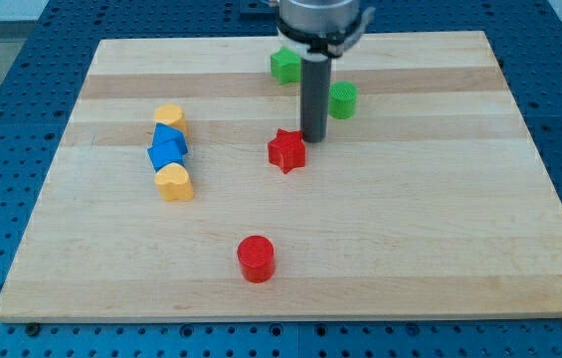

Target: Slide the red star into the right side of the red circle

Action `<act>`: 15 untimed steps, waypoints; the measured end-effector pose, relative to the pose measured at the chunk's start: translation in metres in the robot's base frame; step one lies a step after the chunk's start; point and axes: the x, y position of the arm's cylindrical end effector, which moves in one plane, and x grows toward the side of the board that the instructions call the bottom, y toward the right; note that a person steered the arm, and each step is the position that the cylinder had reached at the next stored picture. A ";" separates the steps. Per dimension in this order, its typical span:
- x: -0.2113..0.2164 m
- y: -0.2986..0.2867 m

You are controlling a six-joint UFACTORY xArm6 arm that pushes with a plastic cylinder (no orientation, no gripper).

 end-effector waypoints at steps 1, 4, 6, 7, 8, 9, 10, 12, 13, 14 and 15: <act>-0.012 -0.029; 0.115 -0.005; 0.068 0.014; 0.082 0.049; 0.113 0.049; 0.142 0.045; 0.153 0.047; 0.154 0.049; 0.160 0.049; 0.173 0.043; 0.183 0.036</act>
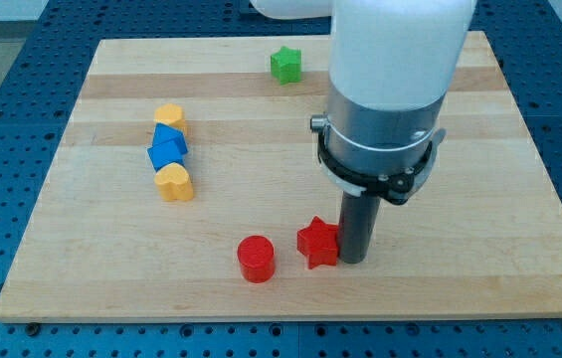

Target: Slide the red star into the right side of the red circle

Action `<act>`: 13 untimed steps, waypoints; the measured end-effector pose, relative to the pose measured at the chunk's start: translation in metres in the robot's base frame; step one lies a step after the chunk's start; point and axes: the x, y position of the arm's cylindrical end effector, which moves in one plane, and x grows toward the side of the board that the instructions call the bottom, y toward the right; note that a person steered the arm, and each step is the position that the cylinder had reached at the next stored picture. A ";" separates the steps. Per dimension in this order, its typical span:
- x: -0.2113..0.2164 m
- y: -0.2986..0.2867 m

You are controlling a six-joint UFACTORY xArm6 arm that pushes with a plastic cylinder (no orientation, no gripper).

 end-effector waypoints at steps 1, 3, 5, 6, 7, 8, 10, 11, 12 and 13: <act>0.003 -0.001; -0.051 0.019; -0.019 -0.013; 0.000 -0.027; 0.002 -0.034; 0.002 -0.020; 0.053 0.007; 0.054 -0.008; 0.043 -0.034; 0.036 -0.040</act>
